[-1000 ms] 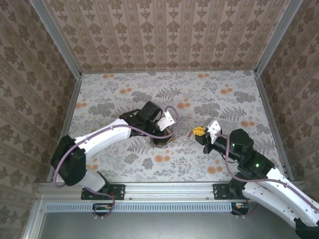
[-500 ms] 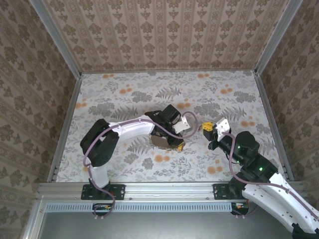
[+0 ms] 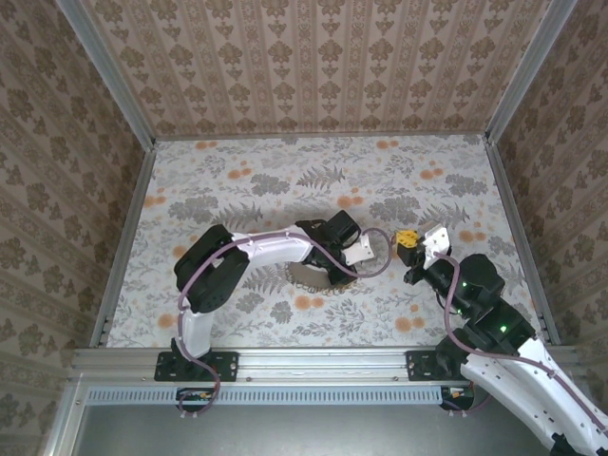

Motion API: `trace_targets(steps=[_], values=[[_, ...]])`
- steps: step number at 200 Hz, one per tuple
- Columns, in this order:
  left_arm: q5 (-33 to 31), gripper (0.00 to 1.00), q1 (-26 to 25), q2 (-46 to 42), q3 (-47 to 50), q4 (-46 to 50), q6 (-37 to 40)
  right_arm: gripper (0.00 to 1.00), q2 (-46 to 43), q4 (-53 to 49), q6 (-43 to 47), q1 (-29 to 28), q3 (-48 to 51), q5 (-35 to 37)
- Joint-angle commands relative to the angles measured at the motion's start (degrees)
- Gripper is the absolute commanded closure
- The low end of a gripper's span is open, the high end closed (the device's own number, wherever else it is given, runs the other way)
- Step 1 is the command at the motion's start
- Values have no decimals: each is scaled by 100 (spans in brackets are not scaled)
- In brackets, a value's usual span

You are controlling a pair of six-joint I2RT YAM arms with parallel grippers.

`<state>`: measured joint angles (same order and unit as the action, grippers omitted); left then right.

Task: Put the keys on the keyring

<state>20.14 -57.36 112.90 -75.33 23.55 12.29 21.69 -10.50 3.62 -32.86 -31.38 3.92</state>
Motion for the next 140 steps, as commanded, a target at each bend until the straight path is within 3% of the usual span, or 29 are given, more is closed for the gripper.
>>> trace_targets(steps=[1,140], values=[[-165,100,-70,162,-109,158,213,100,-95,-12,-109,43,61,80],[-178,100,-554,-663,728,80,320,100,-104,31,-151,105,90,52]])
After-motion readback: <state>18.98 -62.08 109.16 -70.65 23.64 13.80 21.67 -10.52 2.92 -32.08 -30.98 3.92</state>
